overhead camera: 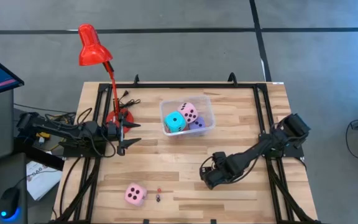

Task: Pick & Place Dice
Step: Put the small blue die into the transparent bin

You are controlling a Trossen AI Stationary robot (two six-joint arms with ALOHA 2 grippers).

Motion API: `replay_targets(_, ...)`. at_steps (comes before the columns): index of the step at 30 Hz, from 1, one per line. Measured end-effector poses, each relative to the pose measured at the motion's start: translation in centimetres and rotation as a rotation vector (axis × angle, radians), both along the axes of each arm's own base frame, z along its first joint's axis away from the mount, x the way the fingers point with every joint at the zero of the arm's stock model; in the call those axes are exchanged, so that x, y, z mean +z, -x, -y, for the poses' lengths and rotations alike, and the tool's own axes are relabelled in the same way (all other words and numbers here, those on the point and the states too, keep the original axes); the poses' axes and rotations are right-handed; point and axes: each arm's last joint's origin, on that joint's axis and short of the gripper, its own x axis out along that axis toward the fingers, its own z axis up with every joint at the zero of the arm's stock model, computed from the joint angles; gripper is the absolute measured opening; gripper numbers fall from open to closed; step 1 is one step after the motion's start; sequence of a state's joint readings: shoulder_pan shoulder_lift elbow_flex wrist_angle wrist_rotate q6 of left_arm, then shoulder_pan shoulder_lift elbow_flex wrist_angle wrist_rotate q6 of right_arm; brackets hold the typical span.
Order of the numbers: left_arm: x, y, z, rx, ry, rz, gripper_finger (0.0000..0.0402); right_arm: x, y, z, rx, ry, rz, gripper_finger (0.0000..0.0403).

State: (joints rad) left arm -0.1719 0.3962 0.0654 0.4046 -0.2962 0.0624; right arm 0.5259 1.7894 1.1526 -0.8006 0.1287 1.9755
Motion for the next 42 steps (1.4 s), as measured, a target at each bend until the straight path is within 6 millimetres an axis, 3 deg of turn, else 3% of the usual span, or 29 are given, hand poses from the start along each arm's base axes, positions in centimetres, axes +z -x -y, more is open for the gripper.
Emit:
replay_targets(14, 0.1, 0.0, 0.0, -0.001, 0.001, 0.005, 0.0274, -0.6, 0.4, 0.6, -0.043, 0.047, -0.078, 0.0255)
replay_targets(29, 0.1, 0.0, 0.0, -0.004, 0.001, 0.005, 0.0274, -0.5, 0.5, 0.4, -0.090, 0.085, -0.044, 0.0255)
replay_targets(42, 0.0, -0.1, 0.0, 0.001, 0.000, 0.002, 0.0274, -2.4, 0.2, -0.1, -0.076, 0.095, -0.080, 0.0255)
